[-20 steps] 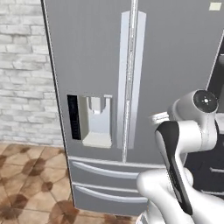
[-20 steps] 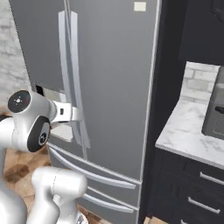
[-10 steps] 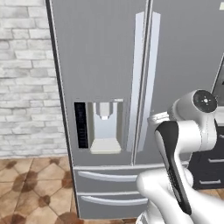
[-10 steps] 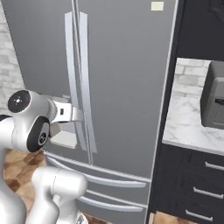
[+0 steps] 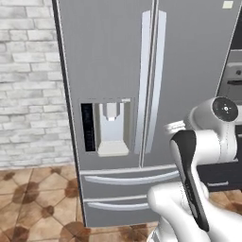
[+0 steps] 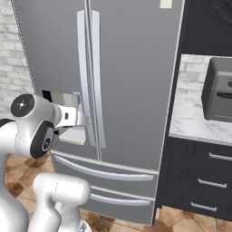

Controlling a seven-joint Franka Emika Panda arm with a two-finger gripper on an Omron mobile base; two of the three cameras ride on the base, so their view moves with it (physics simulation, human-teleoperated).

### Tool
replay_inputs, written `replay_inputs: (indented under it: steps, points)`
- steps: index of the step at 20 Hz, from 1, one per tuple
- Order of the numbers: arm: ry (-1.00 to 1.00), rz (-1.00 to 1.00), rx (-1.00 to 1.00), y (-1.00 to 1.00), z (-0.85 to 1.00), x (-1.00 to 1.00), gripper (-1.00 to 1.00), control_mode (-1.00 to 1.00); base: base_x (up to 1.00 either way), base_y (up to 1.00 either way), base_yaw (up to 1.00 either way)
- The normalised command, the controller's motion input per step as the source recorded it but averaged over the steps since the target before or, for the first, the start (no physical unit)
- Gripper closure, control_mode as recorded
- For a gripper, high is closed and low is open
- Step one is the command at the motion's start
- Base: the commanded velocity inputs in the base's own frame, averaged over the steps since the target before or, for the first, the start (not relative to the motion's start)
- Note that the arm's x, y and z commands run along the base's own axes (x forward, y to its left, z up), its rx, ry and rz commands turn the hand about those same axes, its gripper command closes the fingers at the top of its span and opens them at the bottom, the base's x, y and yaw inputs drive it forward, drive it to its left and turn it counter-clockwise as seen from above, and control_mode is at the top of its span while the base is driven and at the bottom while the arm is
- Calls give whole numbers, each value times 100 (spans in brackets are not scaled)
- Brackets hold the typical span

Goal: Move the hot dog bun to the plate on the dining table and place the condiment next to that plate. Then navigate to the fridge and take the sausage and place it on the plate as well.

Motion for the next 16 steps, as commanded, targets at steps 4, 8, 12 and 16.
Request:
replay_inputs:
  steps: [4,8,12,16]
  points:
    - [0,0,0,0,0,0,-100,100,-68,32,0]
    - [0,0,0,0,0,0,-100,100,-78,12,0]
    - [-5,0,0,3,0,1,-100,-100,-41,5,0]
    - [-20,-3,0,2,29,61,-100,-100,0,0,0]
